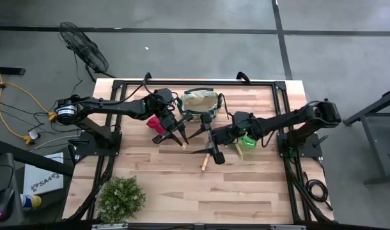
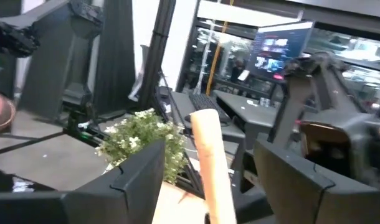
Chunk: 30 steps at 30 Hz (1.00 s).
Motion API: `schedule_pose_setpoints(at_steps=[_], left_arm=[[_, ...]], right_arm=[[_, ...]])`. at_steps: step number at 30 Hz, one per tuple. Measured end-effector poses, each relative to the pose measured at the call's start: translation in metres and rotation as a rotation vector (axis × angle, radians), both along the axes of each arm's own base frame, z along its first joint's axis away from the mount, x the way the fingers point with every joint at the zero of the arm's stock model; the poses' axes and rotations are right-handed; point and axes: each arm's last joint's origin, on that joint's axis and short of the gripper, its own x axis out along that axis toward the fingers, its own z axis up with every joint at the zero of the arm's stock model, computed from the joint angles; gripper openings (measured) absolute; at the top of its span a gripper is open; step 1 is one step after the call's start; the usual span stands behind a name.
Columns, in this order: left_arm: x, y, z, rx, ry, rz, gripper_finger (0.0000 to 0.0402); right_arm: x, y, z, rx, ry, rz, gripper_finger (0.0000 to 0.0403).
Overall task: Pick & Place Garden tools in Gardening bag
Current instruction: Put the right brown trowel into the gardening bag
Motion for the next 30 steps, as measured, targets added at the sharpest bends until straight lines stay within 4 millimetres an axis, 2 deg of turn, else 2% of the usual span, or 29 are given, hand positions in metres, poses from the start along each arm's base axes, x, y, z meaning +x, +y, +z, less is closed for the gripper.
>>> schedule_pose_setpoints(at_steps=[6,13,21,30], left_arm=[[0.01,0.002,-0.008,-0.031,0.038,-0.062,0.0062],[0.011,0.001,-0.01,-0.037,0.049,-0.083,0.0062],[0.01,0.001,-0.01,-0.04,0.05,-0.095,0.0062],[0.01,0.001,-0.01,-0.046,0.051,-0.119,0.0062]], right_arm=[[0.023,0.003,-0.004,-0.029,0.055,0.017,0.0238],[0.022,0.004,-0.004,-0.03,0.066,0.035,0.0237],[0.022,0.005,-0.003,-0.047,0.057,0.084,0.0204],[0.021,-0.01,0.0,-0.053,0.027,0.188,0.0186]])
